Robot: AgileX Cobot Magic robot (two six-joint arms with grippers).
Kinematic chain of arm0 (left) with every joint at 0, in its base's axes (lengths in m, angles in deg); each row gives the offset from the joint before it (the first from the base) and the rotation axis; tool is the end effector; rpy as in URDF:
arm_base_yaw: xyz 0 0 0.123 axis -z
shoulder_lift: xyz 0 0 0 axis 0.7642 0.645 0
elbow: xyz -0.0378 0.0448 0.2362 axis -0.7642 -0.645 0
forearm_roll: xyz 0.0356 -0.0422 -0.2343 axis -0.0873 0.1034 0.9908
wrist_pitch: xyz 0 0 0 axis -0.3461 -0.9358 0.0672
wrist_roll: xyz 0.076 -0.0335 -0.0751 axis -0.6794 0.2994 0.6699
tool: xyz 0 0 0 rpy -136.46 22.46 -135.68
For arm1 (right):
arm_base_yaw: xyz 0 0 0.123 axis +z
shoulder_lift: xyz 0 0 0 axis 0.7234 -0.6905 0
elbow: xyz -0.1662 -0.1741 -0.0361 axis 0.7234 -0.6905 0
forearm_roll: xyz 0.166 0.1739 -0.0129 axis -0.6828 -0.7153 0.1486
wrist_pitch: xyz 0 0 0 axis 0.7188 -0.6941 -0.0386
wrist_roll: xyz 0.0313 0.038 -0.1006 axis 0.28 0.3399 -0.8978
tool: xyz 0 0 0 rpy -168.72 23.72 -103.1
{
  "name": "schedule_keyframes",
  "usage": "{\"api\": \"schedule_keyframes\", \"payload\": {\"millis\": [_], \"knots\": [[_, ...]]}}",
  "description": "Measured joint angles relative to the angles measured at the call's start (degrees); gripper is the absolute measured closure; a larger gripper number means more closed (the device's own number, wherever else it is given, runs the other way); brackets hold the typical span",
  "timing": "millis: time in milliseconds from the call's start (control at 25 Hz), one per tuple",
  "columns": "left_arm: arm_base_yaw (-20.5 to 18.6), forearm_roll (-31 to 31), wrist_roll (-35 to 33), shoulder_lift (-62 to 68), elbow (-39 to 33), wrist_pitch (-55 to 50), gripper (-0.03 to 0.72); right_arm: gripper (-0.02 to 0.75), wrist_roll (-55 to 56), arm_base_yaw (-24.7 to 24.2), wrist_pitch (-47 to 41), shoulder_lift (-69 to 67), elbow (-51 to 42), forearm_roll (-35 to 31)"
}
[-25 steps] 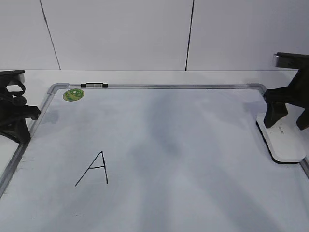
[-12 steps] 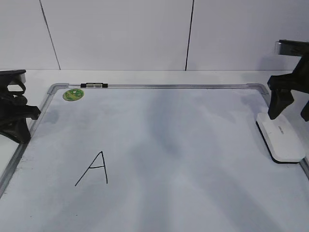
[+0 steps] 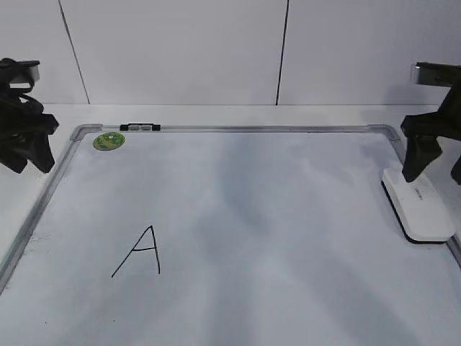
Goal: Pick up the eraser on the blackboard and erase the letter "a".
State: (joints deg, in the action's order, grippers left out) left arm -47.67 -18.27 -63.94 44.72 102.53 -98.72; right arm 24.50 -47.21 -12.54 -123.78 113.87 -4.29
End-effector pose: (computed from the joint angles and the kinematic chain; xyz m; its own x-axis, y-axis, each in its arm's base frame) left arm 0.3674 -0.0328 0.1448 -0.9819 0.1041 -0.1580 0.1289 0.9793 -0.1562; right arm 0.3457 0.0065 0.1779 -0.9974 -0.0207 -0.0687 -0.0278 0.9943 0.1028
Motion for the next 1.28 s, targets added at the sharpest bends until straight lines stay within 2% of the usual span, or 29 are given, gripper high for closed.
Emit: {"api": "schedule_keyframes", "payload": {"millis": [160,320,760,1000,1280], "knots": [[0.0,0.0,0.0,0.0,3.7,-6.4,0.308,0.118,0.0,0.0,-1.3,0.0,0.0,0.0],[0.0,0.0,0.0,0.0,4.2,-10.5,0.313,0.137,0.0,0.0,-1.5,0.0,0.0,0.0],[0.0,1.3,1.2,-5.6,3.8,-11.7,0.317,0.145,0.0,0.0,-1.7,7.6,-0.5,-0.1],[0.0,1.5,1.6,-13.7,-0.2,-11.8,0.324,0.145,0.1,0.0,-2.0,16.5,-7.2,-0.1],[0.0,0.4,1.7,-24.7,-9.5,-12.1,0.327,0.145,0.1,0.0,-2.3,29.2,-14.8,-0.1]]}}
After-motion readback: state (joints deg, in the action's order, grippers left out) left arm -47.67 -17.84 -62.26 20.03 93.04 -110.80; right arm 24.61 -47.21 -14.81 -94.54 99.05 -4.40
